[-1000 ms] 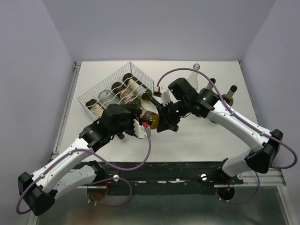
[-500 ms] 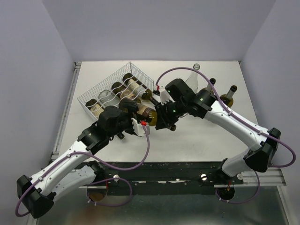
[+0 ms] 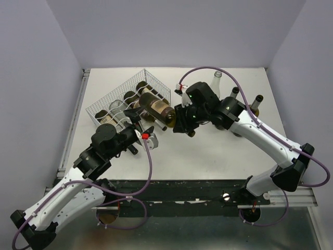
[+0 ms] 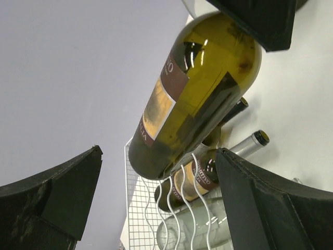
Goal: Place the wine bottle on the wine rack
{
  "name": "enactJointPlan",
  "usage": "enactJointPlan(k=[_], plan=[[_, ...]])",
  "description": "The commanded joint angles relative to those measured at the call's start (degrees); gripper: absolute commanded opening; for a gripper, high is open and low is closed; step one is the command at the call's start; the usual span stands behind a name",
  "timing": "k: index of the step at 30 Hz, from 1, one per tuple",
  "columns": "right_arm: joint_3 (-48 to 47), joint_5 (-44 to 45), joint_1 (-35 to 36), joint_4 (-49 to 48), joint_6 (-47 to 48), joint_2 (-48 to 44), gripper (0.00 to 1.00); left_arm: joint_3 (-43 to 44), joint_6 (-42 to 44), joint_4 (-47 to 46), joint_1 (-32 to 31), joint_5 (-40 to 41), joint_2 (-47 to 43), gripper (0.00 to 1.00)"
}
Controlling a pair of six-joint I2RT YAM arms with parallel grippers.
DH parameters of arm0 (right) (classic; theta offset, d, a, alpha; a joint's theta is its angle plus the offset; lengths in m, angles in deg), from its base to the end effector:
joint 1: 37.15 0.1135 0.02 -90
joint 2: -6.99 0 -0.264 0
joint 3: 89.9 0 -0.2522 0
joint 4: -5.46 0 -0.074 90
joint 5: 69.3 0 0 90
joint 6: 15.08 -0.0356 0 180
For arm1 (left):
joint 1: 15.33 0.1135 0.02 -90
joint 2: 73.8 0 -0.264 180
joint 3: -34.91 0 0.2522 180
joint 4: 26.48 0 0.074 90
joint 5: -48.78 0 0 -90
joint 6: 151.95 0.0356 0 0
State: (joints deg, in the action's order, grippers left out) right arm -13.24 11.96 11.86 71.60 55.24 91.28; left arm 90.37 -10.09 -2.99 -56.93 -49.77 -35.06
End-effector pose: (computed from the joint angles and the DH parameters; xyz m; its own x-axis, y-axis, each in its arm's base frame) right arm 0.1969 0.2349 0.3785 -0.7265 -0.3285 -0.6036 -0.6046 0.7231 0.3341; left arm 0.1192 -0.1129 0.3384 0.5488 0.5529 -0.6271 0.5430 0.3346 0.7702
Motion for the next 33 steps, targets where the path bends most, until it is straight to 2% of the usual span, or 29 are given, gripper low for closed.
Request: enactJointPlan(k=[1, 8, 14, 18, 25, 33], plan=[[-2.2, -1.3, 0.0, -10.9, -0.1, -1.5, 0.01, 3.6, -12.0, -5.6, -0.1, 4.0, -5.2, 0.99], [-1.8, -2.4, 2.7, -22.8, -1.8, 4.2, 0.01, 10.0, -26.0, -7.4, -0.1, 12.6, -12.8, 0.99], [-5.9, 1.9, 7.9, -31.7, -3.1, 13.2, 0.01, 18.6, -34.9, 3.5, 0.0, 13.7, -15.8, 0.99], [-9.2, 5.3, 10.6, -36.8, -5.0, 19.8, 0.01, 21.2, -38.9, 8.5, 0.0, 15.5, -17.2, 0.99], [-14.7, 8.5, 14.4, -43.1, -7.5, 29.6, 0.01, 20.5, -42.9, 11.4, 0.0, 17.7, -20.9, 0.99], [-16.3, 13.5, 15.5, -46.4, -9.8, 34.4, 0.01, 22.7, -47.2, 16.1, 0.0, 22.9, -22.1, 0.99]])
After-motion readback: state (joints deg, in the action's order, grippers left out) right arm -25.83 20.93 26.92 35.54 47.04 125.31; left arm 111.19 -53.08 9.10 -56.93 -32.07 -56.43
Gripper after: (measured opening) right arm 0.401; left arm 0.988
